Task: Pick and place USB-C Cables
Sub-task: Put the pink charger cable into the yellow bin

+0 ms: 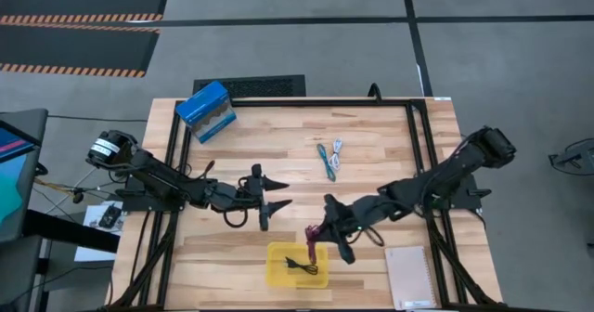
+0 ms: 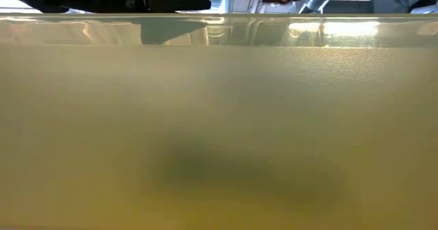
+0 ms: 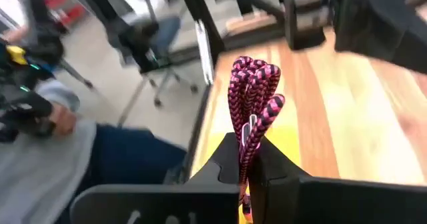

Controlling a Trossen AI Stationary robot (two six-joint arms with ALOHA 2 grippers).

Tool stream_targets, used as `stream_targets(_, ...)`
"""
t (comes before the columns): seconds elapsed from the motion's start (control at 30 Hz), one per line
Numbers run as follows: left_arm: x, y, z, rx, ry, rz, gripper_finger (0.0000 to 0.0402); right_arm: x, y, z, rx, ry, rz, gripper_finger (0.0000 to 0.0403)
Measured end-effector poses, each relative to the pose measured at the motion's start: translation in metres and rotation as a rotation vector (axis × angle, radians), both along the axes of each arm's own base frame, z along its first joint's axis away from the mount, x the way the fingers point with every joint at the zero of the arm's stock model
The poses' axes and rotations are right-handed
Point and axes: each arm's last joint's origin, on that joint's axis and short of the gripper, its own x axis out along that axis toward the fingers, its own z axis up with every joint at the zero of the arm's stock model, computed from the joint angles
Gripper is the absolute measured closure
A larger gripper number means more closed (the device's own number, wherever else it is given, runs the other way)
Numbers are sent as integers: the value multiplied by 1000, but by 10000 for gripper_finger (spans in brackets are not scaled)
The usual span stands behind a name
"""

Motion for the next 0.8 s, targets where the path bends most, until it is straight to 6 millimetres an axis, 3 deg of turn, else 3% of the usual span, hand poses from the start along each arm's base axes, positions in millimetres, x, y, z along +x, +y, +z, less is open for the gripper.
stream_targets(0.33,-2,3,-5,34,60,89,189,39,8,29,-231,222,67,387)
stream_targets(0.53,-3,5,-6,26,79,122,189,62,22,20,-230,288,165,391)
stream_targets(0.8,-5,7,-10,8,127,158,189,76,27,4,-181,328,249,388)
